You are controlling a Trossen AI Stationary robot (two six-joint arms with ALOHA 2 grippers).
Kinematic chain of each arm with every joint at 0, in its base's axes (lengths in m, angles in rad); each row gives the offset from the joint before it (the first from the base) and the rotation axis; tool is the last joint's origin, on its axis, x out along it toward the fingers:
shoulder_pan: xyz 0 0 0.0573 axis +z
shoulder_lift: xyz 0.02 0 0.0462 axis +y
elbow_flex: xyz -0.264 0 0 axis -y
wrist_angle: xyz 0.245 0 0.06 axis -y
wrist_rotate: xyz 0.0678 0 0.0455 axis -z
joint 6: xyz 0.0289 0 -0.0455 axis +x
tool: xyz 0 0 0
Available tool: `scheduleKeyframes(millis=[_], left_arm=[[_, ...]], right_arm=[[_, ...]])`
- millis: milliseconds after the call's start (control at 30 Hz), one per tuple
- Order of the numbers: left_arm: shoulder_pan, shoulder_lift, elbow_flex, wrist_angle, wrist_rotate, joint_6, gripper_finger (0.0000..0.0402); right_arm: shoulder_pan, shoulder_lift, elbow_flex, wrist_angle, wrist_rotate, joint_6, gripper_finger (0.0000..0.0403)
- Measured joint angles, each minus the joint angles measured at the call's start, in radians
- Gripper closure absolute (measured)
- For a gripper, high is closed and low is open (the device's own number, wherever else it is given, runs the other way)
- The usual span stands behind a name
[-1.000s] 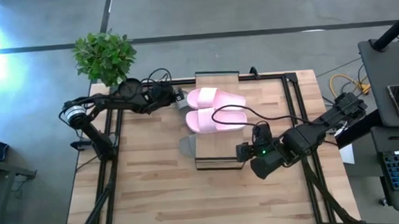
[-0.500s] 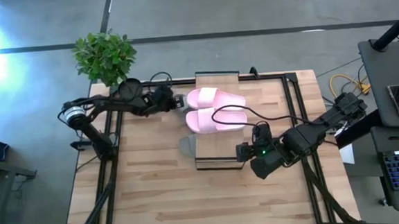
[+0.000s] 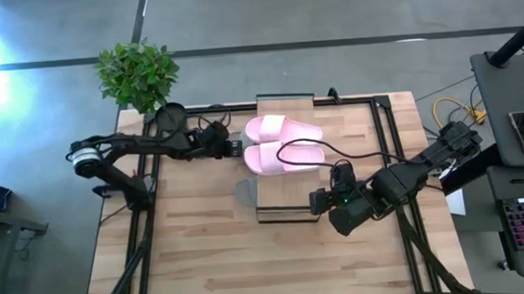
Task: Pick and place slides into the shelf
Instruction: Move the grey slide under the shelf
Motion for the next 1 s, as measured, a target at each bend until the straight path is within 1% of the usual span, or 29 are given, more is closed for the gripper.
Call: scheduleKeyframes(millis=[67, 200, 267, 367, 400, 467, 567, 700, 833, 900, 1000], left_arm=[[-0.011, -0.021, -0.001, -0.016, -0.012, 0.005, 0.0402], [-0.018, -0.067, 0.0, -0.014, -0.032, 0.061, 0.0402], [-0.018, -0.095, 0.001, -0.022, -0.092, 0.09, 0.0402], [-0.017, -0.124, 0.001, -0.034, -0.247, 0.141, 0.0402], [-0.012, -0.125, 0.001, -0.034, -0.261, 0.158, 0.0402], [0.007, -0.114, 0.001, -0.024, -0.25, 0.178, 0.0402], [0.025, -0.07, 0.007, -0.03, -0.226, 0.169, 0.0402], [0.038, 0.021, 0.017, -0.022, -0.176, 0.091, 0.0402], [0.039, 0.099, 0.019, 0.062, -0.136, 0.085, 0.0402], [0.039, 0.125, 0.022, 0.121, -0.085, 0.088, 0.0402], [0.032, 0.151, 0.034, 0.127, -0.046, 0.093, 0.0402]], right_arm=[[0.0, 0.0, 0.0, 0.0, 0.0, -0.001, 0.0177], [0.002, 0.0, 0.0, 0.001, 0.0, -0.005, 0.0177], [0.003, 0.0, 0.0, 0.002, 0.0, -0.009, 0.0177], [0.005, 0.0, 0.0, 0.005, 0.0, -0.01, 0.0177], [0.005, 0.0, 0.0, 0.004, 0.0, -0.011, 0.0177], [0.005, 0.0, 0.0, 0.004, 0.0, -0.011, 0.0177], [0.005, 0.0, 0.0, 0.003, 0.0, -0.011, 0.0177], [0.005, 0.0, 0.0, 0.002, 0.0, -0.019, 0.0177], [0.005, 0.0, 0.0, 0.001, 0.0, -0.019, 0.0177], [0.005, 0.0, 0.0, 0.001, 0.0, -0.019, 0.0177], [0.005, 0.0, 0.0, -0.004, 0.0, -0.018, 0.0177]])
